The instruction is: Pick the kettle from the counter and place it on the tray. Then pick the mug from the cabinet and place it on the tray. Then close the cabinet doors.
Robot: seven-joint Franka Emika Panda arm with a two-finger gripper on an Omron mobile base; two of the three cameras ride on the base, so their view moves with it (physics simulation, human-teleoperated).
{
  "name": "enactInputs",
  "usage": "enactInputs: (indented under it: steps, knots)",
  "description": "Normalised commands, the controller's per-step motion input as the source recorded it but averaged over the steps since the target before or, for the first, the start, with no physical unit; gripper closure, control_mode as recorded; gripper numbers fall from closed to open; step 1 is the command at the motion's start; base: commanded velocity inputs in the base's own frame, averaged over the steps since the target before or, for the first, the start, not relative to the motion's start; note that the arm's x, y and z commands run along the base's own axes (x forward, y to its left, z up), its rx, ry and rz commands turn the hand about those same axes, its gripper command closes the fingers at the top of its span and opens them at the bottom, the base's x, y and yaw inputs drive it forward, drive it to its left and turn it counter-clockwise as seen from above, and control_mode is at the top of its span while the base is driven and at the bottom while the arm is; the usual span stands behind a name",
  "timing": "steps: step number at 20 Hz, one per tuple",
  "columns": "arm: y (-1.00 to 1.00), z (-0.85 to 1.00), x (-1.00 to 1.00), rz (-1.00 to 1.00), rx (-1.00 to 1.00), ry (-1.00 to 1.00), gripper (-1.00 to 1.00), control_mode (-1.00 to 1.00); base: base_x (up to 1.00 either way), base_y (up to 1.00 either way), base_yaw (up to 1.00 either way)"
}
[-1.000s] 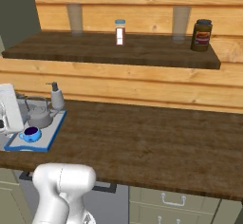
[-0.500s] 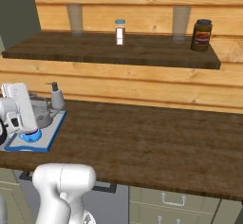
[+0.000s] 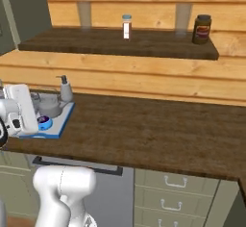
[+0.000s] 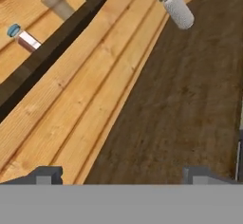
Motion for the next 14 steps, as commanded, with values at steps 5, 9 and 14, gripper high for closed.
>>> enactInputs:
  steps: [5,9,14]
  knots:
    - [0.00,0.00,0.00,0.00,0.00,0.00,-1.00,1.00,-1.00,0.30,0.11]
    - [0.00,0.00,0.00,0.00,0.00,0.00,-1.00,1.00,-0.79,0.91,0.14]
    - [0.00,0.00,0.00,0.00,0.00,0.00,-1.00,1.00,-0.28,1.00,0.17]
